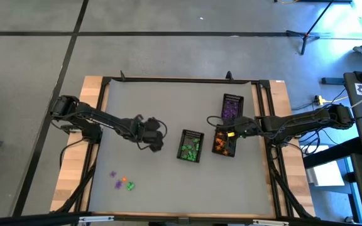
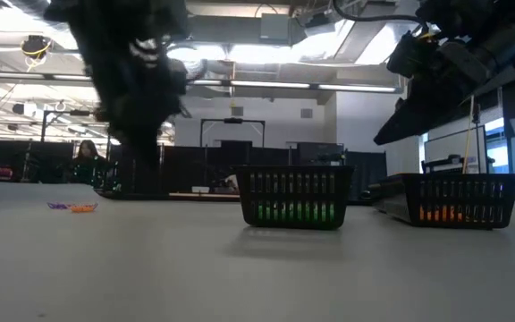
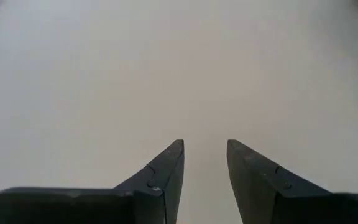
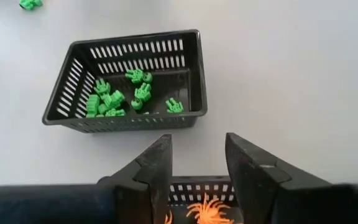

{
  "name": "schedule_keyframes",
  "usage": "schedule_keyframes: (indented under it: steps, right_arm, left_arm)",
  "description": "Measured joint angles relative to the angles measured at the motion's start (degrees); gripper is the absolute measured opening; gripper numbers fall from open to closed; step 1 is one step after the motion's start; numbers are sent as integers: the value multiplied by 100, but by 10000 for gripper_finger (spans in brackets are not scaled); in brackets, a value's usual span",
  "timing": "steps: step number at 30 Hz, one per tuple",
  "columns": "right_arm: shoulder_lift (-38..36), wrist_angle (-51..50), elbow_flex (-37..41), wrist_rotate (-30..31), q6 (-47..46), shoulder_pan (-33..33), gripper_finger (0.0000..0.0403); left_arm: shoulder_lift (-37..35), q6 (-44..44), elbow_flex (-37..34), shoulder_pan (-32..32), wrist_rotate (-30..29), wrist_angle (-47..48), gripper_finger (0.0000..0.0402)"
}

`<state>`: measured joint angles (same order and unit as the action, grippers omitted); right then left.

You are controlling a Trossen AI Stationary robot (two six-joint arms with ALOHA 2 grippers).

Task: Sort Halloween decoration
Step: Put the purple spider toy into the top bin

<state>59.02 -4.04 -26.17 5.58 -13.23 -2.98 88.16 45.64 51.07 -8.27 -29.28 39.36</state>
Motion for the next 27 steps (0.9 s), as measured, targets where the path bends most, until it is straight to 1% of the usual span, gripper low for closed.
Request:
schedule_keyframes:
  steps: [3, 6, 8, 12, 16, 19, 22, 27]
  right_arm:
    - [1, 7, 0, 0, 4, 0, 146]
    - [2, 10, 0, 0, 4, 0, 145]
    - [2, 7, 0, 0, 5, 0, 145]
    - [2, 7, -4, 0, 7, 0, 145]
    - [2, 10, -7, 0, 10, 0, 145]
    - [2, 12, -7, 2, 11, 0, 145]
    - [2, 16, -7, 2, 11, 0, 145]
    - [5, 31, -9, 2, 11, 0, 145]
  left_arm:
    - [-5, 372, -149, -8, -216, 400, 115]
    - [-53, 588, -461, -4, -317, 359, 115]
    - [-55, 833, -663, 0, -313, 323, 115]
    - [-55, 1613, -1025, 0, -209, 334, 115]
    - [-206, 1886, -1226, 0, -123, 326, 115]
    - [-494, 1856, -1286, 0, -157, 320, 115]
    - [-886, 1832, -1359, 0, -346, 307, 115]
    - [-1697, 1804, -1750, 0, -503, 116, 115]
